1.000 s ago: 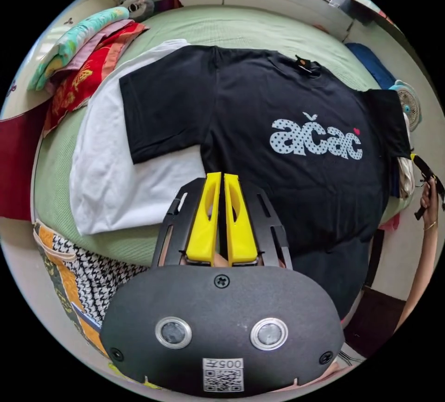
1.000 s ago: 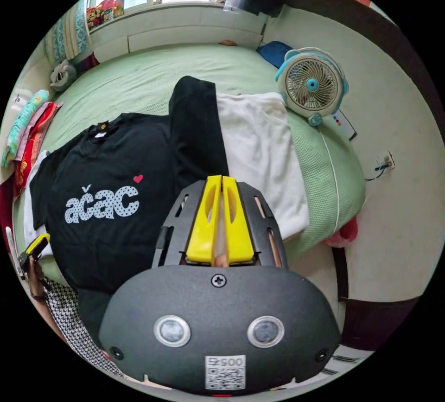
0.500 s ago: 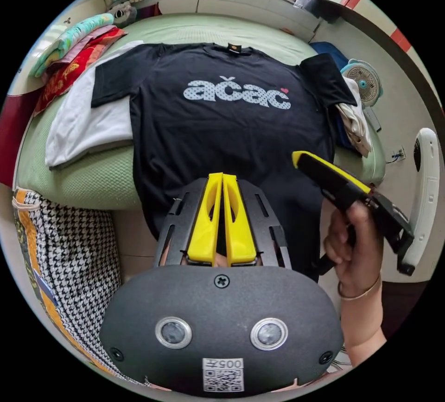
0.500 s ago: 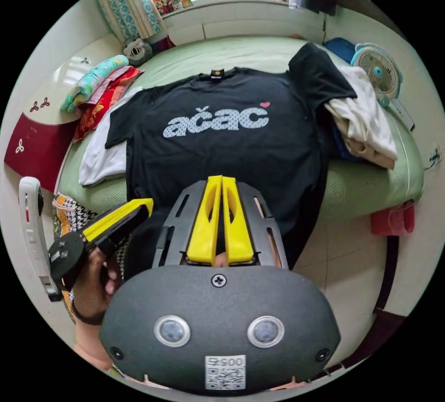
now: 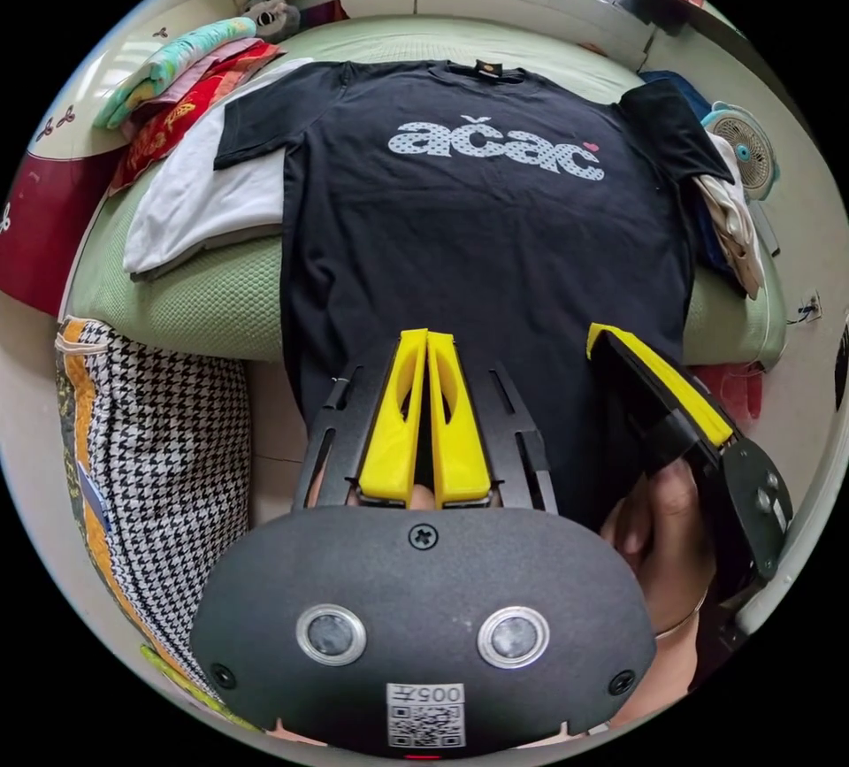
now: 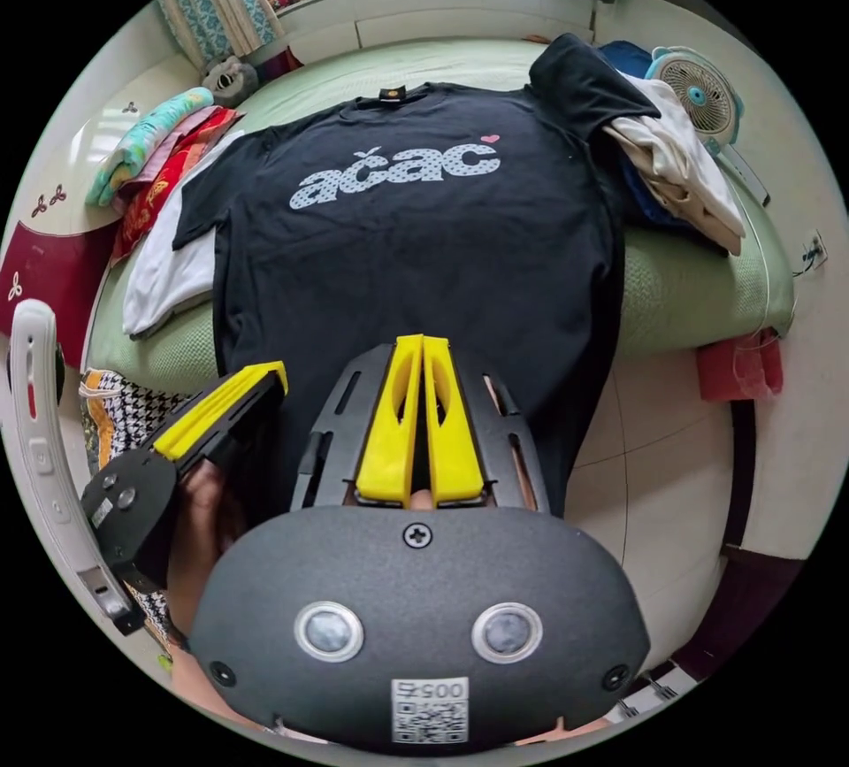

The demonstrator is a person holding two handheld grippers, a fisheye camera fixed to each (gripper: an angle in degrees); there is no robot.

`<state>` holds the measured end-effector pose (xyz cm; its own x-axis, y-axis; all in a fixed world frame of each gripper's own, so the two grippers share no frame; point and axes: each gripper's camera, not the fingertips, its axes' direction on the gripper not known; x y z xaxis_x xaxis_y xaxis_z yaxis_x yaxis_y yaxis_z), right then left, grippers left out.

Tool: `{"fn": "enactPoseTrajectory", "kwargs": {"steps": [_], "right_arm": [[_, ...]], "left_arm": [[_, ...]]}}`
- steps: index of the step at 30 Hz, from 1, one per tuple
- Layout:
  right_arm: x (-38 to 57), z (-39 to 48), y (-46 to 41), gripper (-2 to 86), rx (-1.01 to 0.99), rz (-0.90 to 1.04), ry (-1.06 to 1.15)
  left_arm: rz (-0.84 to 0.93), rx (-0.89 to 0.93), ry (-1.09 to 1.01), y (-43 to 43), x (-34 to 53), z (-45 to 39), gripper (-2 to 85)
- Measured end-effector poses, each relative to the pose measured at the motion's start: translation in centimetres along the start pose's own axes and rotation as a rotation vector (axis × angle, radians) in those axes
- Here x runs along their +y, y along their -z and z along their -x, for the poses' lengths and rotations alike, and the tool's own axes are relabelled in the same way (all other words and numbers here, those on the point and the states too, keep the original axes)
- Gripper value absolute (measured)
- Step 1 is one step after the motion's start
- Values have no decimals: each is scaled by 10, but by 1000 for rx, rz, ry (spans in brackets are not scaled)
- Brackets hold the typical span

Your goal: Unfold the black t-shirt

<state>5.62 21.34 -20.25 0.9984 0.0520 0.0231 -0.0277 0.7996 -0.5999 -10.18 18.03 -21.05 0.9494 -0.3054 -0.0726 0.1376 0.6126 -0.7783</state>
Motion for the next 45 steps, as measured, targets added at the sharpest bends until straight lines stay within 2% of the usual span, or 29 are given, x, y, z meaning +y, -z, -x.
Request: {"fn": "enactPoseTrajectory", "kwargs": {"steps": [45], "right_arm": [[-26, 35, 19, -9, -16, 85, 68]], "left_arm": [[53, -52, -44, -32, 24, -23, -3]]}}
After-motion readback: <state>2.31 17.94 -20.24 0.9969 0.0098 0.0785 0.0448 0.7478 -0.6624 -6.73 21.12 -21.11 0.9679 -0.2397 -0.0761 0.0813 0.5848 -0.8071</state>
